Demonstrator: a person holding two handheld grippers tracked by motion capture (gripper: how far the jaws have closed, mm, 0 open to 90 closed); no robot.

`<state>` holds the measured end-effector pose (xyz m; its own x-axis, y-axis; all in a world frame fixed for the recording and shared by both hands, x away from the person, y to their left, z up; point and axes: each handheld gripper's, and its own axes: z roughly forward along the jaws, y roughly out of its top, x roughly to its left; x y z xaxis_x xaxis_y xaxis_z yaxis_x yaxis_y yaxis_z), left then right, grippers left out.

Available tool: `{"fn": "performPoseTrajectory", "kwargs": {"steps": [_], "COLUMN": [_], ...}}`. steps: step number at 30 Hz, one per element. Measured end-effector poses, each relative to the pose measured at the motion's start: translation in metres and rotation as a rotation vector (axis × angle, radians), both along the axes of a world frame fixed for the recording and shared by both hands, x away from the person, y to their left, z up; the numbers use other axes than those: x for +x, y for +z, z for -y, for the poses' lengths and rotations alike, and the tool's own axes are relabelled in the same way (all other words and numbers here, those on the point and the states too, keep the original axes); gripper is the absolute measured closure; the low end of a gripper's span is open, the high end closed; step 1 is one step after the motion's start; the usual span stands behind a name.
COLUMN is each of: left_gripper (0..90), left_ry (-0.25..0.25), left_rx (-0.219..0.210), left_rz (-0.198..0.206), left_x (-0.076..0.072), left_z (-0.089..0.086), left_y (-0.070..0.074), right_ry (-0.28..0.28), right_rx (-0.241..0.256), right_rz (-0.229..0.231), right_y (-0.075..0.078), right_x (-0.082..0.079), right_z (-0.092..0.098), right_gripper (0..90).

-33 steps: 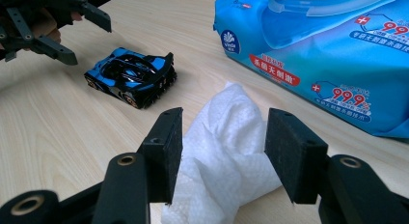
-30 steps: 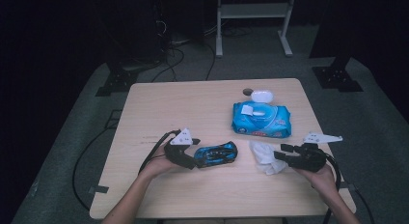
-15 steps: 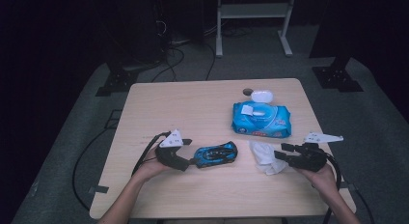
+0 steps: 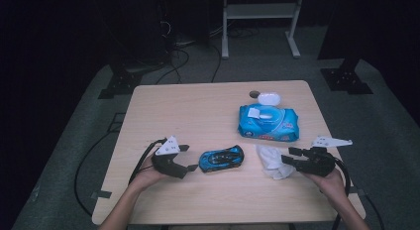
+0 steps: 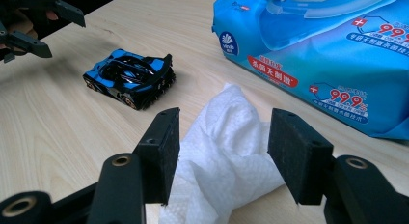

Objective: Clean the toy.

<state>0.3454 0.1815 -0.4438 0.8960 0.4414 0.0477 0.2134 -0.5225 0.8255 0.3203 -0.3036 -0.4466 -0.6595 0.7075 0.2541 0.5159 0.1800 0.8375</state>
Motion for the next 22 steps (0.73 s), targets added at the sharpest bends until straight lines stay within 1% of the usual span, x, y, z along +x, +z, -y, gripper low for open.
{"fn": "performPoseTrajectory", "kwargs": {"steps": [3,5,10,19,21,22], "left_gripper": [20.2,20.2,19.9,19.4,19.3,19.1], "left_ry": [0.01,0.02,0.027,0.049,0.055,0.066], "left_rx": [0.005,-0.001,-0.002,-0.003,-0.014,-0.031], "left_rz": [-0.006,-0.008,-0.012,-0.025,-0.027,-0.028], "left_x": [-0.002,-0.004,-0.008,-0.016,-0.018,-0.018], "left_z": [-0.005,-0.009,-0.015,-0.027,-0.03,-0.032], "left_y": [-0.001,-0.002,-0.005,-0.009,-0.011,-0.013], "right_ry": [0.0,0.001,0.002,0.003,0.002,0.0], "right_rx": [0.002,0.0,-0.005,0.002,0.008,0.011], "right_rz": [0.001,0.0,0.001,0.005,0.008,0.011], "right_y": [0.0,0.0,0.0,-0.001,-0.002,-0.002], "right_x": [0.0,0.0,0.0,-0.001,-0.002,-0.002], "right_z": [0.0,-0.001,-0.002,-0.004,-0.004,-0.004], "right_gripper": [43.9,43.4,42.4,40.7,40.3,40.2]}}
